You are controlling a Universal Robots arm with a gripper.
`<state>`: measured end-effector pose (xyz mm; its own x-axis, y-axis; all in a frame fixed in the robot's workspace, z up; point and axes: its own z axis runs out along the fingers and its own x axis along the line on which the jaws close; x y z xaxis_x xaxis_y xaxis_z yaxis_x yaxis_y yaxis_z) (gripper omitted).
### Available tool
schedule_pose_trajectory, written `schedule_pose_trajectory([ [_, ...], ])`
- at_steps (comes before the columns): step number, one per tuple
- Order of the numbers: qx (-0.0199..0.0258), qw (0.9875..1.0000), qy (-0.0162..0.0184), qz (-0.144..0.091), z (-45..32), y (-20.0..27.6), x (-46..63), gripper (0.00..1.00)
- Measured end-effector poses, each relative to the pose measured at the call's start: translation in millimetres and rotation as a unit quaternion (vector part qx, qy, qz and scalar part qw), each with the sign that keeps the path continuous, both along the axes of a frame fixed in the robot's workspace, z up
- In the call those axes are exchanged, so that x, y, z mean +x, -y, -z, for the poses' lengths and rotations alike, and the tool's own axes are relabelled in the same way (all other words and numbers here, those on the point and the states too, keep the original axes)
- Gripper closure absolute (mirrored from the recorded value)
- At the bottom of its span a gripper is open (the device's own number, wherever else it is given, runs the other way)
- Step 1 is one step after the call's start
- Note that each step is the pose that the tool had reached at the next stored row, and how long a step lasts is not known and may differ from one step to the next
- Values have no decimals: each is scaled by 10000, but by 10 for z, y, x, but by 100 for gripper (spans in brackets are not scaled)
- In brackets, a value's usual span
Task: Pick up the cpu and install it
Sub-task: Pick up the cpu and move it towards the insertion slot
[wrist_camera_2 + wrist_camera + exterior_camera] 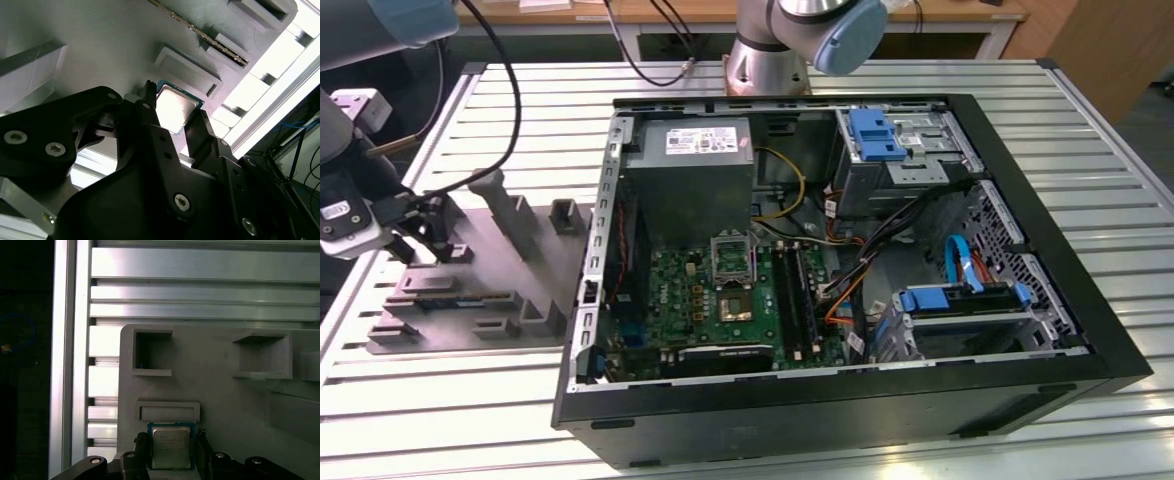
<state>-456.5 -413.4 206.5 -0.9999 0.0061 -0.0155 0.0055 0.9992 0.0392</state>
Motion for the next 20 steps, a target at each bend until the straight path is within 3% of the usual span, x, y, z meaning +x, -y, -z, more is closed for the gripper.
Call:
schedule_pose_trajectory([
  [20, 0, 10000, 0, 0, -43, 0, 0, 53],
])
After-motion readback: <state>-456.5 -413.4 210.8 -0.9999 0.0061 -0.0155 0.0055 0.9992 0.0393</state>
